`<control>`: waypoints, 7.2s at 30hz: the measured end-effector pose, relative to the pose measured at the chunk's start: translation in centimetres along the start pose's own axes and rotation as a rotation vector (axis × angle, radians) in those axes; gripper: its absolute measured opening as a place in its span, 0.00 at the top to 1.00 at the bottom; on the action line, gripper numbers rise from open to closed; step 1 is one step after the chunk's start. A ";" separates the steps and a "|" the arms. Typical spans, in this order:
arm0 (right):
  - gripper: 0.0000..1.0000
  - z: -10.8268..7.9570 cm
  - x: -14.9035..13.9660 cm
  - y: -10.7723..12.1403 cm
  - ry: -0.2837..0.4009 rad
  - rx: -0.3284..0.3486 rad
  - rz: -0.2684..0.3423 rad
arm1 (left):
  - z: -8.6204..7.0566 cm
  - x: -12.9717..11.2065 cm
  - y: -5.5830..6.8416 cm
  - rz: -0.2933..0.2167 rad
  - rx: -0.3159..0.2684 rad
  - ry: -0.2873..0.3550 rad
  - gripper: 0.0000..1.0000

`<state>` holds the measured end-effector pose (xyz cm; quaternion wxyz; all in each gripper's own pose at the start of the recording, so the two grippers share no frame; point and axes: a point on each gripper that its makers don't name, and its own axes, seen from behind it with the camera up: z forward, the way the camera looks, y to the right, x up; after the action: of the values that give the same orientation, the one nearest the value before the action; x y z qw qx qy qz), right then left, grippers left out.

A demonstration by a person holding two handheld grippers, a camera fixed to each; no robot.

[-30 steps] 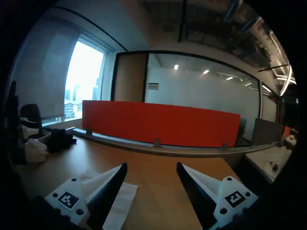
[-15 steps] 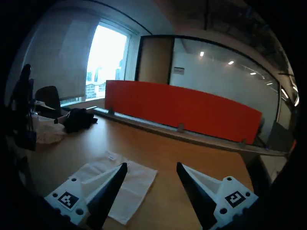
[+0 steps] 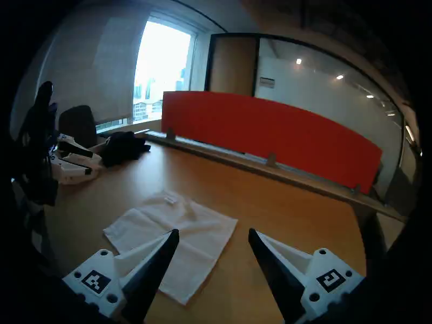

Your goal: Fold towel

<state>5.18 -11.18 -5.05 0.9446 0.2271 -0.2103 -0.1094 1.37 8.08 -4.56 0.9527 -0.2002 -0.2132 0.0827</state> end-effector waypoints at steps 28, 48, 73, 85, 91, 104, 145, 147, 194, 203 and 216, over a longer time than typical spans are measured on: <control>0.00 4.3 -13.7 -3.9 -0.257 0.131 -0.057 | 5.2 -13.2 5.9 0.024 -0.152 -0.289 0.03; 0.03 4.4 -18.4 -5.7 -0.372 0.213 -0.085 | 6.3 -16.6 7.8 0.029 -0.207 -0.400 0.03; 0.43 4.4 -19.9 -6.3 -0.422 0.244 -0.053 | 6.4 -17.1 8.4 0.058 -0.209 -0.431 0.35; 0.78 4.5 -19.7 -6.6 -0.429 0.243 -0.037 | 6.5 -16.9 8.6 0.051 -0.197 -0.434 0.78; 0.84 4.4 -19.4 -6.9 -0.425 0.248 -0.027 | 6.6 -16.8 8.6 0.045 -0.189 -0.432 0.86; 0.86 3.8 -18.2 -6.7 -0.394 0.243 -0.014 | 6.1 -15.8 8.7 0.011 -0.174 -0.422 0.87; 0.87 -4.4 -7.6 -6.1 -0.289 0.248 0.027 | -2.2 -8.0 11.0 -0.140 -0.193 -0.442 0.87; 0.87 -4.8 -7.4 -6.1 -0.290 0.248 0.032 | -2.7 -7.9 11.3 -0.153 -0.198 -0.449 0.87; 0.89 4.3 -10.2 -1.9 -0.381 0.232 0.051 | 8.0 -7.0 9.4 -0.309 -0.149 -0.476 0.87; 0.89 6.1 -11.6 -0.9 -0.407 0.221 0.062 | 10.0 -8.8 9.2 -0.288 -0.149 -0.505 0.87; 0.90 7.4 -12.2 -0.6 -0.424 0.211 0.058 | 12.5 -10.8 8.2 -0.305 -0.137 -0.555 0.87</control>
<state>-8.99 -10.87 -3.59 0.8531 0.2906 -0.4206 -0.1048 -14.42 17.23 -1.66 0.8439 -0.1996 -0.4974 -0.0242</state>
